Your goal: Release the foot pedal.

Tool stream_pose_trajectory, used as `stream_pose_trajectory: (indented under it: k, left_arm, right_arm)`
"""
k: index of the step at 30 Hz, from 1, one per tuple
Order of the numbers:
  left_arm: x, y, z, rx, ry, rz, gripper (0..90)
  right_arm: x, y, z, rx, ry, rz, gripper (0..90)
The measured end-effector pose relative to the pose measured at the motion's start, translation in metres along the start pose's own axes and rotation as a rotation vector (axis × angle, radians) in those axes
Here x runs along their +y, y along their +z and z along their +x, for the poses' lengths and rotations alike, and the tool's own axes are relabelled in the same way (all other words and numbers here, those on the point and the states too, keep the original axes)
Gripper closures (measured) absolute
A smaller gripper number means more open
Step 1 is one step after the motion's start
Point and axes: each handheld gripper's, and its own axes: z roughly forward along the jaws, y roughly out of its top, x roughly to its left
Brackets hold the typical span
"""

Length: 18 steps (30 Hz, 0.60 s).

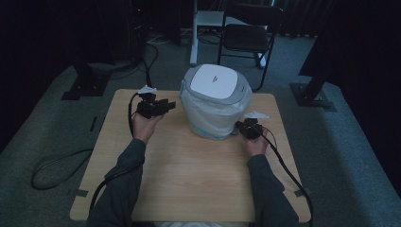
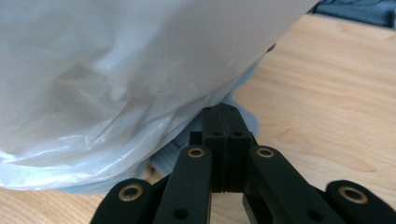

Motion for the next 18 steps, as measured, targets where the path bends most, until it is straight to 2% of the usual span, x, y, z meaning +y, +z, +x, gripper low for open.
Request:
stream_pose_trajectory:
  k: [5,10,13,18]
  left_arm:
    - [-0.009,-0.004,0.003,0.013,-0.004,-0.003,54.0]
    - [-0.019,-0.010,0.008,0.020,-0.018,-0.013,53.6]
    - [-0.026,-0.012,0.010,0.021,-0.031,-0.016,53.3]
    - [-0.051,-0.017,0.006,0.031,-0.036,-0.023,52.5]
  right_arm:
    - [-0.001,-0.004,-0.004,-0.043,-0.006,0.007,88.8]
    - [-0.010,-0.007,-0.014,-0.097,0.023,0.016,88.2]
    - [-0.017,-0.006,-0.022,-0.120,0.041,0.047,87.5]
    - [-0.029,-0.005,-0.031,-0.147,0.063,0.079,81.0]
